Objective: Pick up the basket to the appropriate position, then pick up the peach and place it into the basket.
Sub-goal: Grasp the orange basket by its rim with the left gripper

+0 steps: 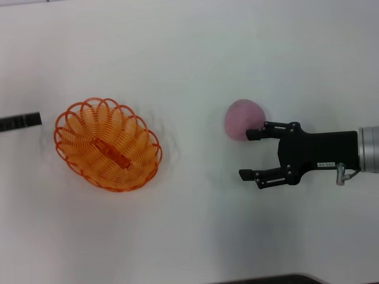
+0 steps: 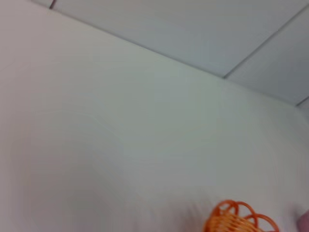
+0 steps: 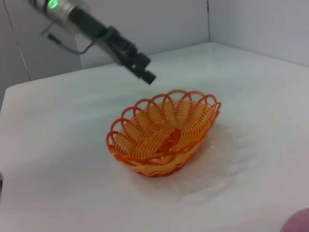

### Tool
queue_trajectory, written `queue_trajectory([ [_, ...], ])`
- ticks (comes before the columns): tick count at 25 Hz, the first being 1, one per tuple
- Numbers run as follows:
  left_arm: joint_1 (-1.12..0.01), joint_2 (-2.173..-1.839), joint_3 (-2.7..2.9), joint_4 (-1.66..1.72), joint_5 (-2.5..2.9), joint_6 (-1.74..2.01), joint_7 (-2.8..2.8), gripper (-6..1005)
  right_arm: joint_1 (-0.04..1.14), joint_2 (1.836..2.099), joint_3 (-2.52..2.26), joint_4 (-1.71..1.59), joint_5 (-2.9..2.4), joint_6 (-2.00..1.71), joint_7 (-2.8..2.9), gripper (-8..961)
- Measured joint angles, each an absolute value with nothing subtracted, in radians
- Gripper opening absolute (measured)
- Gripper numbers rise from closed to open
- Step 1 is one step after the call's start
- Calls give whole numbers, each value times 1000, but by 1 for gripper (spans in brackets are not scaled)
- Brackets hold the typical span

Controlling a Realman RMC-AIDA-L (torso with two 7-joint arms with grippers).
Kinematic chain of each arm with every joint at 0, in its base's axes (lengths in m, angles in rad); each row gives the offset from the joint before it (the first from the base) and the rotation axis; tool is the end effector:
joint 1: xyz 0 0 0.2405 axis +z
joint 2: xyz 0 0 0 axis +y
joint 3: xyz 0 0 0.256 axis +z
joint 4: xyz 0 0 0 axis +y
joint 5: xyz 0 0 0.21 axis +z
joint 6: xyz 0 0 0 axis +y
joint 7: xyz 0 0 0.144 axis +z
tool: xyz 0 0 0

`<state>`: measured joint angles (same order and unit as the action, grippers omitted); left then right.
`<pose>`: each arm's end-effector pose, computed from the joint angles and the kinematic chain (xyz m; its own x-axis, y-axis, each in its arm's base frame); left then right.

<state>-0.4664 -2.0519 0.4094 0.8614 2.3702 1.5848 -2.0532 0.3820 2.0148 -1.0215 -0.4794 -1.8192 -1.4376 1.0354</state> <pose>-0.3322 0.3107 0.0613 0.3477 0.8167 0.4606 0.9346 -0.3409 -0.1012 0.3163 0.2734 -0.0352 0.8939 -0.2487 -0.3730 -0.3298 -0.9284 -0.1713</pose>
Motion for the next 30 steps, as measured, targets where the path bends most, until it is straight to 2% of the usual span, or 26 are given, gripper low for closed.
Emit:
queue_trajectory([
  [7, -656, -2018, 650, 909, 2596, 1530, -2174, 859, 382, 2014, -1020, -492, -1819, -1442, 1035, 930],
  [15, -794, -2022, 869, 912, 2665, 1555, -2204, 859, 381, 2015, -1029, -528, -1820, -1441, 1069, 930],
  [20, -820, -2033, 957, 904, 2670, 1518, -2206, 859, 382, 2018, -1029, -533, -1833, -1438, 1071, 931],
  [30, -836, -2083, 996, 841, 2767, 1414, -2210, 839, 382, 2022, -1031, -540, -1835, -1434, 1072, 931],
])
